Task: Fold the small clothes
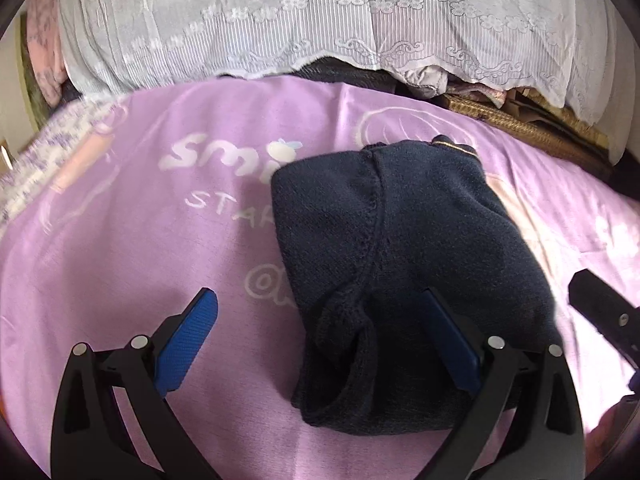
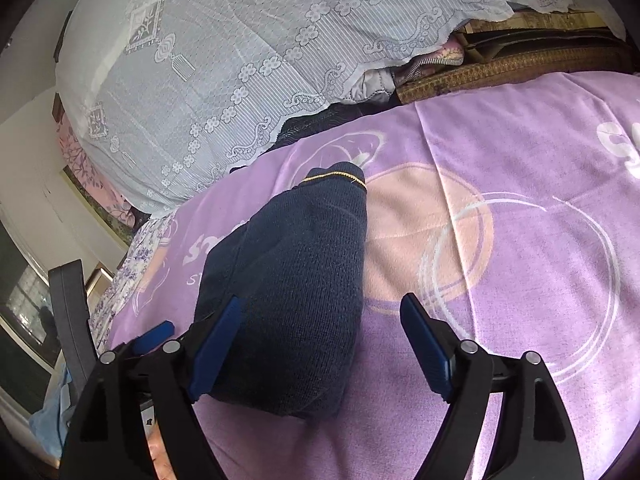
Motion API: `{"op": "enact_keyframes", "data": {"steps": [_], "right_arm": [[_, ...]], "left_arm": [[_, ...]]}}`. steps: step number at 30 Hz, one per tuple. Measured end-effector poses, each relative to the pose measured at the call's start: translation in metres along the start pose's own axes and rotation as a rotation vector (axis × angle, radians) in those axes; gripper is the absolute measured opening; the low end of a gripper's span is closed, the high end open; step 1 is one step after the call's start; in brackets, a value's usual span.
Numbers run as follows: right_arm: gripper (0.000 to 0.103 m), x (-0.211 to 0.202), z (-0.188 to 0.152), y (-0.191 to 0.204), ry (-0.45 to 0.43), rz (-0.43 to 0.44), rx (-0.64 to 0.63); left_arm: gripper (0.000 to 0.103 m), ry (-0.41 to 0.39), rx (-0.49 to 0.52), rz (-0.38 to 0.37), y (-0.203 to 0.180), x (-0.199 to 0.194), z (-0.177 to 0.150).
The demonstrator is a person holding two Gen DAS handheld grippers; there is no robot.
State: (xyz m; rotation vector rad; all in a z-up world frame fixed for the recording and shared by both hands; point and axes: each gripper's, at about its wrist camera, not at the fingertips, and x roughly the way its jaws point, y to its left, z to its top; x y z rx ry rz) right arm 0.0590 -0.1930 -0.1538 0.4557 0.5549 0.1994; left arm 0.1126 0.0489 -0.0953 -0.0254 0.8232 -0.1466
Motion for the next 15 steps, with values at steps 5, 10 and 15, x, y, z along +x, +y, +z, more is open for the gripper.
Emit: {"op": "enact_keyframes", "data": {"steps": [5, 10, 15], "right_arm": [[0.086, 0.003, 0.004, -0.009, 0.012, 0.027, 0.039], [0.087, 0.011, 0.007, -0.019, 0.043, 0.063, 0.095], [0.087, 0.027, 0.012, -0.024, 0.083, 0.090, 0.129]], "left_arm": [[0.098, 0.158, -0.164, -0.281, 0.032, 0.025, 0.003], [0.098, 0.193, -0.202, -0.354, 0.039, 0.036, 0.000], [0.098, 0.192, -0.189, -0.427, 0.035, 0.036, 0.001]]}}
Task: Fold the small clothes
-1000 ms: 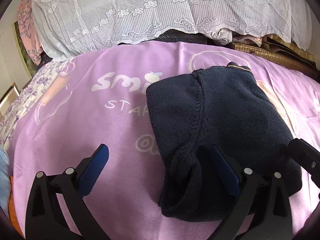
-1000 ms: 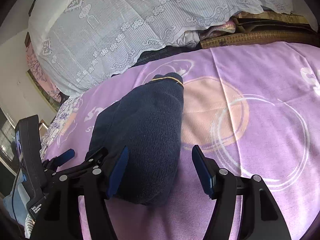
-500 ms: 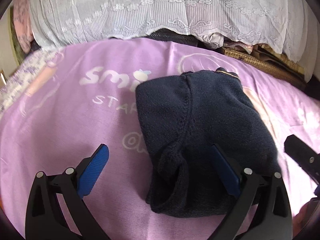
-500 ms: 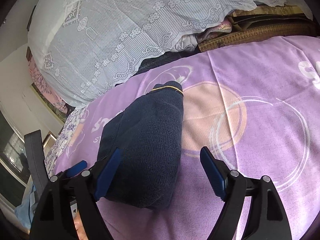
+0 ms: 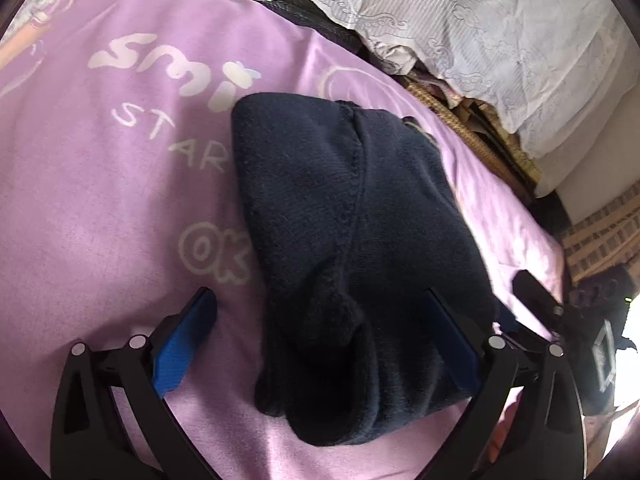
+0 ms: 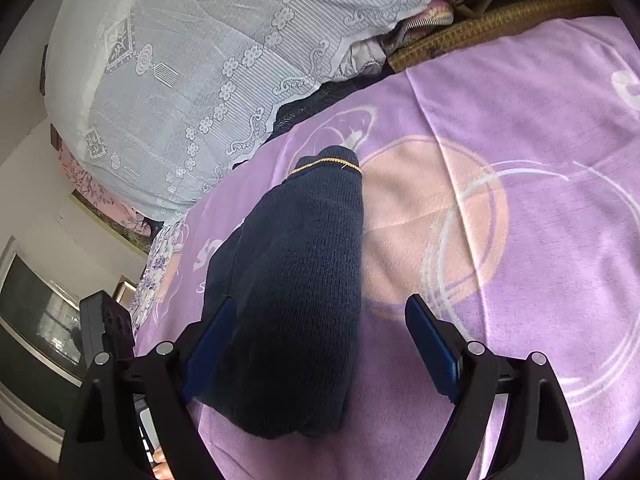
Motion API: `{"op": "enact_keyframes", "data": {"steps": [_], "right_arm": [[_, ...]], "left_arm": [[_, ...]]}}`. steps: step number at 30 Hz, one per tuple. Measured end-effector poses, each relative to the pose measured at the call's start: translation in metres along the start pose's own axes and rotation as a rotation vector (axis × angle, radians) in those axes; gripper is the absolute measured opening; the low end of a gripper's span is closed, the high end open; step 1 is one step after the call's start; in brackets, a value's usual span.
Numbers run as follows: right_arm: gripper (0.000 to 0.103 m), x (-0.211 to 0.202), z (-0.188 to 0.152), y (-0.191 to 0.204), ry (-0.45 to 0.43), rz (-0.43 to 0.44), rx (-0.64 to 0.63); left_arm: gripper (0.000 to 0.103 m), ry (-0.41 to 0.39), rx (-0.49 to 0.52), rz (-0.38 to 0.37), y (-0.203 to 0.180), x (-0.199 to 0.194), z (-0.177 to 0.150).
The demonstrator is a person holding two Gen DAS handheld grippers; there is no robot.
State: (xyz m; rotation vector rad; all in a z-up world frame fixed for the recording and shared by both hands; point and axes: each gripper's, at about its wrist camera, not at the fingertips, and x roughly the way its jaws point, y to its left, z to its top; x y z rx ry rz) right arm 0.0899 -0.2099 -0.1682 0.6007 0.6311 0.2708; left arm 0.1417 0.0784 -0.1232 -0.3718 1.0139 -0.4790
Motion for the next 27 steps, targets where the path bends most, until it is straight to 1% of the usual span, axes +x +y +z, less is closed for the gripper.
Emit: {"op": "enact_keyframes", "data": {"steps": [2, 3, 7, 9, 11, 13, 16, 17, 20, 22, 24, 26, 27], "right_arm": [[0.087, 0.006, 0.004, -0.003, 0.011, 0.009, 0.016], [0.087, 0.010, 0.007, -0.005, 0.019, 0.014, 0.027], [0.087, 0.027, 0.017, -0.012, 0.051, 0.022, 0.057], [0.087, 0.038, 0.020, -0.014, 0.072, 0.034, 0.070], [0.087, 0.049, 0.023, -0.011, 0.083, 0.031, 0.051], [0.088, 0.058, 0.024, -0.006, 0.087, 0.040, 0.022], [0.087, 0.070, 0.028, -0.003, 0.093, 0.067, -0.012], [0.086, 0.073, 0.029, -0.002, 0.094, 0.073, -0.020], [0.077, 0.080, 0.031, -0.001, 0.114, 0.114, -0.037], [0.074, 0.080, 0.031, -0.001, 0.113, 0.124, -0.036], [0.068, 0.078, 0.029, 0.002, 0.102, 0.122, -0.044], [0.064, 0.074, 0.026, 0.009, 0.078, 0.105, -0.076], [0.062, 0.072, 0.025, 0.011, 0.069, 0.099, -0.090]], "left_arm": [[0.098, 0.010, -0.015, -0.061, 0.001, 0.000, 0.000], [0.098, 0.013, -0.015, -0.064, 0.002, 0.001, 0.000], [0.098, 0.015, 0.012, -0.026, -0.006, 0.007, 0.000], [0.098, 0.014, 0.008, -0.038, -0.004, 0.006, 0.001], [0.098, 0.017, -0.006, -0.085, -0.003, 0.007, 0.004], [0.098, 0.024, -0.010, -0.148, -0.005, 0.010, 0.008], [0.098, 0.031, -0.009, -0.154, -0.007, 0.018, 0.013], [0.098, 0.034, -0.009, -0.160, -0.007, 0.020, 0.014], [0.098, 0.038, -0.003, -0.159, -0.010, 0.024, 0.017], [0.098, 0.035, 0.003, -0.148, -0.012, 0.024, 0.017], [0.094, 0.029, 0.007, -0.136, -0.013, 0.023, 0.016], [0.081, 0.016, 0.011, -0.125, -0.015, 0.020, 0.015], [0.080, 0.015, 0.013, -0.125, -0.015, 0.020, 0.015]]}}
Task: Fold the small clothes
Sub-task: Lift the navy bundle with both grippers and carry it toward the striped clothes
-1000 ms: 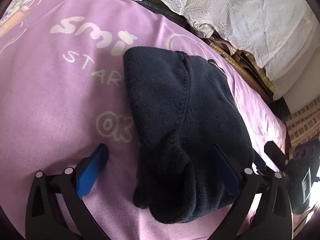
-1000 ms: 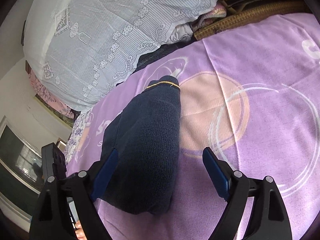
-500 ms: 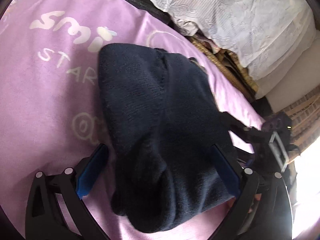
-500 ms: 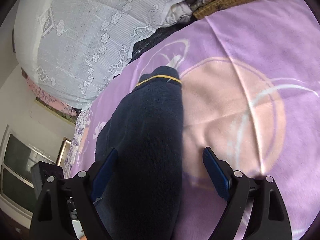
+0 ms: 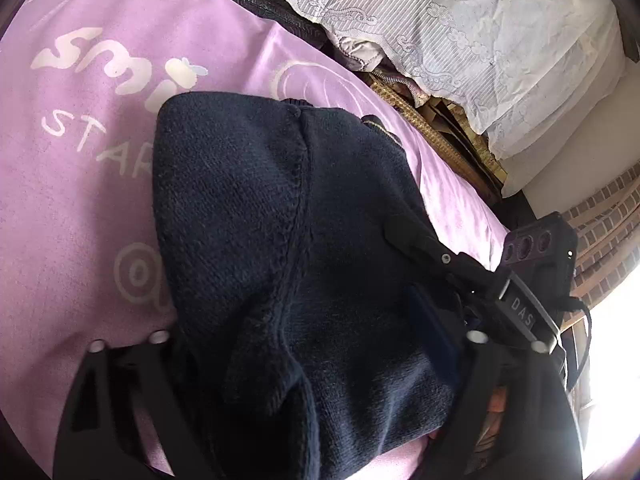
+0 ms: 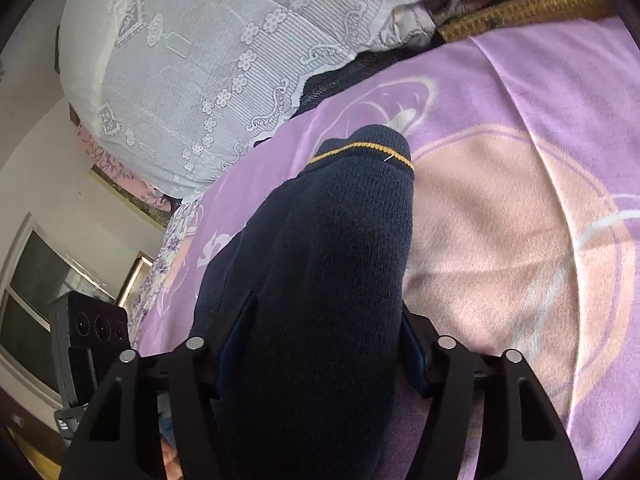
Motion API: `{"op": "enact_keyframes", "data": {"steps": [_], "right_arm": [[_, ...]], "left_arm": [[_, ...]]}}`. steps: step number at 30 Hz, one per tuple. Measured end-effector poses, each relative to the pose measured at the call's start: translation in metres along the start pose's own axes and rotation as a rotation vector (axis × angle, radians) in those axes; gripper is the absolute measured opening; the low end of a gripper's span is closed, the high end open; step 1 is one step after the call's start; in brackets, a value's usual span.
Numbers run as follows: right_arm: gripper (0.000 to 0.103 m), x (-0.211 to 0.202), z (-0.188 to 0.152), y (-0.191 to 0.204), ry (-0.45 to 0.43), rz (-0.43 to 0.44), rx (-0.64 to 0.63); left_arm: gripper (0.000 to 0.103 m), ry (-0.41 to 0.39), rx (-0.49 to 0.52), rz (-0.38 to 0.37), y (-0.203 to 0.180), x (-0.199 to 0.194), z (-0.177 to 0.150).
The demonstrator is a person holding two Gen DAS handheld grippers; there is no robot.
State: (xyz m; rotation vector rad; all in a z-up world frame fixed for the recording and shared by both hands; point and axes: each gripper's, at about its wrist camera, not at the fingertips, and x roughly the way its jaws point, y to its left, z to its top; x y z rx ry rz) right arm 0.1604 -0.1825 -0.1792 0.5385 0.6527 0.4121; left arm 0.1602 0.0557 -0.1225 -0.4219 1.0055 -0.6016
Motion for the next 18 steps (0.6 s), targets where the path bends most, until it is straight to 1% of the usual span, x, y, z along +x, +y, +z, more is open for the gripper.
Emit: {"op": "enact_keyframes", "data": {"steps": [3, 5, 8, 10, 12, 13, 14, 16, 18], "right_arm": [[0.059, -0.005, -0.001, 0.006, -0.022, -0.020, -0.031], [0.058, -0.008, -0.001, 0.009, -0.033, -0.031, -0.042], [0.057, -0.018, -0.003, 0.012, -0.058, -0.034, -0.051], [0.056, -0.029, -0.003, 0.010, -0.071, -0.039, -0.037], [0.055, -0.036, -0.005, 0.006, -0.066, -0.049, -0.015], [0.055, -0.039, -0.006, 0.002, -0.064, -0.051, -0.002], [0.055, -0.041, -0.008, -0.001, -0.062, -0.049, 0.010], [0.055, -0.044, -0.011, -0.008, -0.053, -0.041, 0.037], [0.057, -0.041, -0.013, -0.014, -0.041, -0.037, 0.061]], "left_arm": [[0.078, -0.012, 0.022, 0.025, -0.004, -0.001, -0.002], [0.074, -0.022, 0.036, 0.033, -0.008, -0.003, -0.003], [0.071, -0.024, 0.053, 0.002, -0.012, -0.007, -0.004], [0.071, -0.009, 0.053, -0.024, -0.013, -0.005, -0.005], [0.071, 0.015, 0.051, -0.042, -0.015, 0.000, -0.007], [0.072, 0.024, 0.054, -0.042, -0.016, 0.001, -0.008], [0.079, 0.034, 0.053, -0.036, -0.016, 0.004, -0.008], [0.088, 0.051, 0.027, -0.020, -0.013, 0.012, -0.008], [0.088, 0.051, 0.031, -0.016, -0.012, 0.012, -0.009]]}}
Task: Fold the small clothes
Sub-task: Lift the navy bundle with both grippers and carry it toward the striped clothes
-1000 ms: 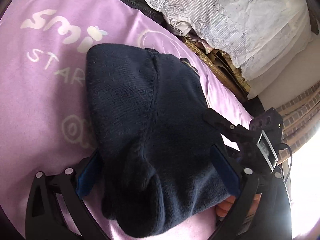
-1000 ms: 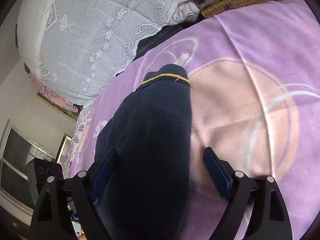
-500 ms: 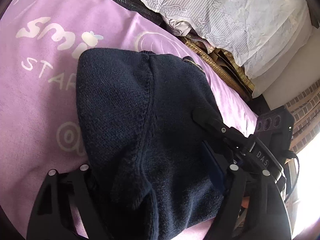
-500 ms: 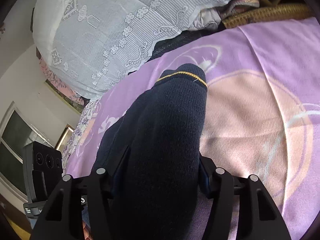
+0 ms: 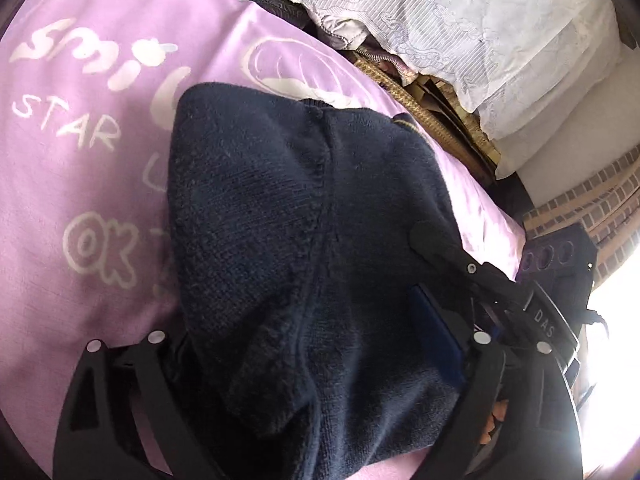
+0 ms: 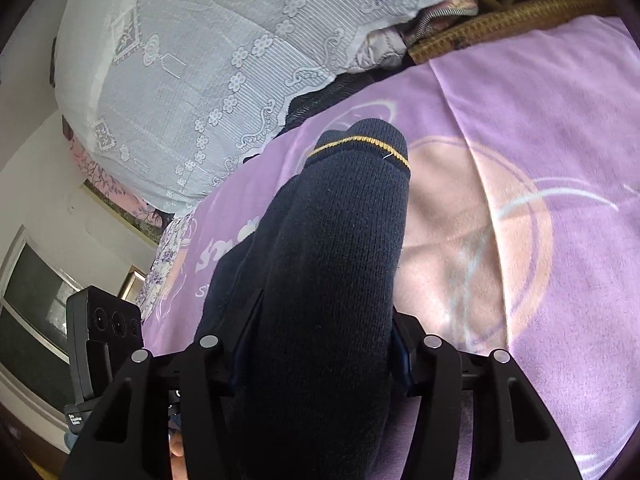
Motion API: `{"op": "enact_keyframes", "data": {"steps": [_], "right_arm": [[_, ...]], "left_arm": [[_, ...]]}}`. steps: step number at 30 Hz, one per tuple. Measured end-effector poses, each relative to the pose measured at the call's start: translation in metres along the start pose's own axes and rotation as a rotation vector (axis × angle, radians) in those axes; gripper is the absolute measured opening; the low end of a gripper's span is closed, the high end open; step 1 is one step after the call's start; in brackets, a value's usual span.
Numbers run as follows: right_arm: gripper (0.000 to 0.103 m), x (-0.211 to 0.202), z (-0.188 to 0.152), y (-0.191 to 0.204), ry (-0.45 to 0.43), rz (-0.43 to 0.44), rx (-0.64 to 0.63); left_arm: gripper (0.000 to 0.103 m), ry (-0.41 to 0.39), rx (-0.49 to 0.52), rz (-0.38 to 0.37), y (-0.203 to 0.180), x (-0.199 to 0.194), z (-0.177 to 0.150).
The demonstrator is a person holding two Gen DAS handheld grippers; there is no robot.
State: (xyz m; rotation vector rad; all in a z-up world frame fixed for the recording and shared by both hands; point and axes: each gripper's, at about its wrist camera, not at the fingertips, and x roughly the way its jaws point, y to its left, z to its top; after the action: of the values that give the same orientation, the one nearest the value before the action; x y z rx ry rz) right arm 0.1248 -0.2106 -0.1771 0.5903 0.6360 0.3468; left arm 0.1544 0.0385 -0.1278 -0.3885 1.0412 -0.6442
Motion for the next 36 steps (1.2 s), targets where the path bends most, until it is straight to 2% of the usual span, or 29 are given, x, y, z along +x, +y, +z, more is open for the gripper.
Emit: {"op": "enact_keyframes", "data": {"steps": [6, 11, 16, 22, 30, 36], "right_arm": [[0.062, 0.009, -0.004, -0.012, 0.028, 0.024, 0.051], [0.061, 0.011, -0.008, -0.007, 0.020, 0.003, 0.017], [0.056, 0.003, -0.010, 0.000, -0.015, -0.028, -0.003], [0.056, -0.036, -0.027, -0.001, -0.061, -0.089, 0.000], [0.056, -0.109, -0.057, -0.022, -0.092, -0.142, 0.017], [0.056, -0.178, -0.075, -0.031, -0.154, -0.197, -0.005]], "left_arm": [[0.087, -0.012, 0.037, 0.013, -0.003, 0.002, -0.002], [0.068, -0.019, 0.056, -0.012, -0.005, -0.003, -0.006], [0.059, -0.043, 0.101, 0.005, -0.015, -0.008, -0.012], [0.055, -0.024, 0.162, -0.017, -0.040, -0.011, -0.031], [0.053, 0.008, 0.274, -0.023, -0.098, -0.009, -0.077], [0.052, 0.039, 0.337, -0.084, -0.150, -0.008, -0.107]]}}
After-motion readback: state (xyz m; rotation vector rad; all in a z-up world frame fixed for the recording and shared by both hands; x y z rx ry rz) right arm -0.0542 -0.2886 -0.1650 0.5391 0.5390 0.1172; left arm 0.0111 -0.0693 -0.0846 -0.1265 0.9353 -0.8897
